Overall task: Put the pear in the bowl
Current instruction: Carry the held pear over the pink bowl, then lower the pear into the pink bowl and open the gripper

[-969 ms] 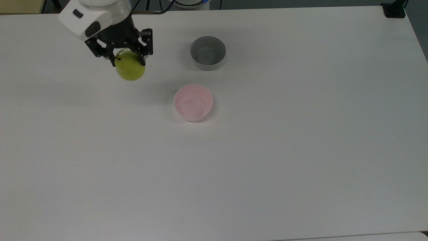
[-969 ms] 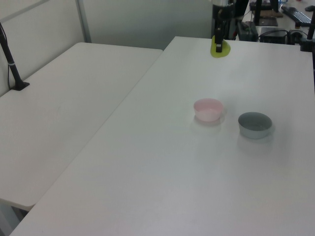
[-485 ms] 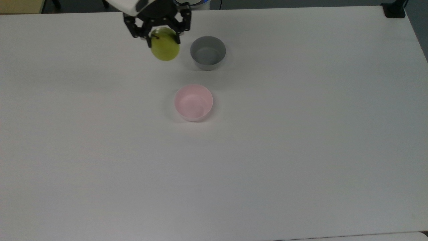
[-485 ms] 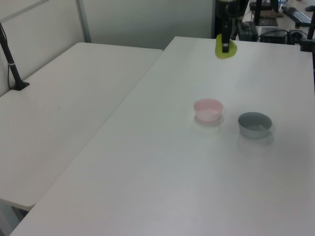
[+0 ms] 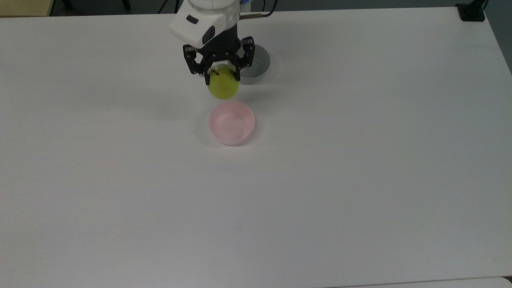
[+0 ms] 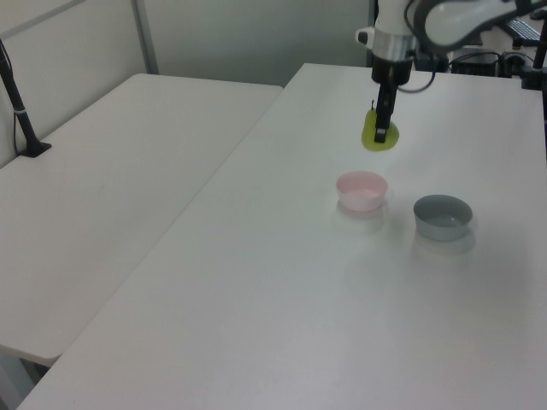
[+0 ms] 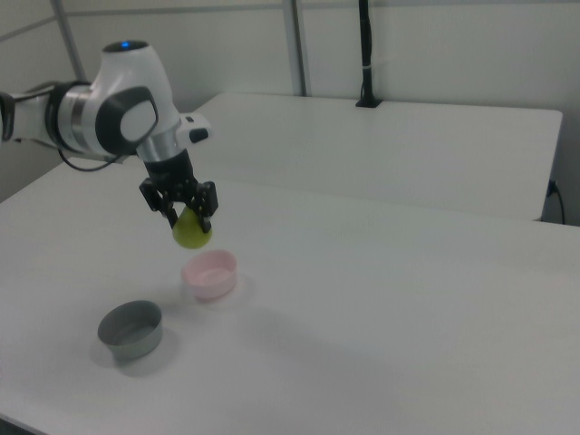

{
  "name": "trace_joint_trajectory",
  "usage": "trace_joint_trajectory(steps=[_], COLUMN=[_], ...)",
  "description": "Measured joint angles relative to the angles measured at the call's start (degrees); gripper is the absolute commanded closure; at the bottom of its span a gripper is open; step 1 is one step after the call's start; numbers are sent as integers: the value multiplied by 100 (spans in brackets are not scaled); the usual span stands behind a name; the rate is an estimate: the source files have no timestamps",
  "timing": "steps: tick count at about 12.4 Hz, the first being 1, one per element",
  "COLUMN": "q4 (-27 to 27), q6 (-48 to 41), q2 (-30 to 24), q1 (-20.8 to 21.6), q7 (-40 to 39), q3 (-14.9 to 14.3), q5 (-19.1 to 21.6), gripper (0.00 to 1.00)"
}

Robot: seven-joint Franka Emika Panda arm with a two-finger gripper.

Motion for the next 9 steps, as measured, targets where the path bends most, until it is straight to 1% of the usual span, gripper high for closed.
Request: trace_joint_trajectory(steps=[2,3,8,9], q4=[-498,-611,-662,-661], q6=[810,1072,2042,2170], q2=[58,145,762,875], q1=[33,42,184,214], q7=[0,0,222,237], q3=[0,0,2,2], q5=[-13,-14,-79,-110], gripper=[95,95,94,84])
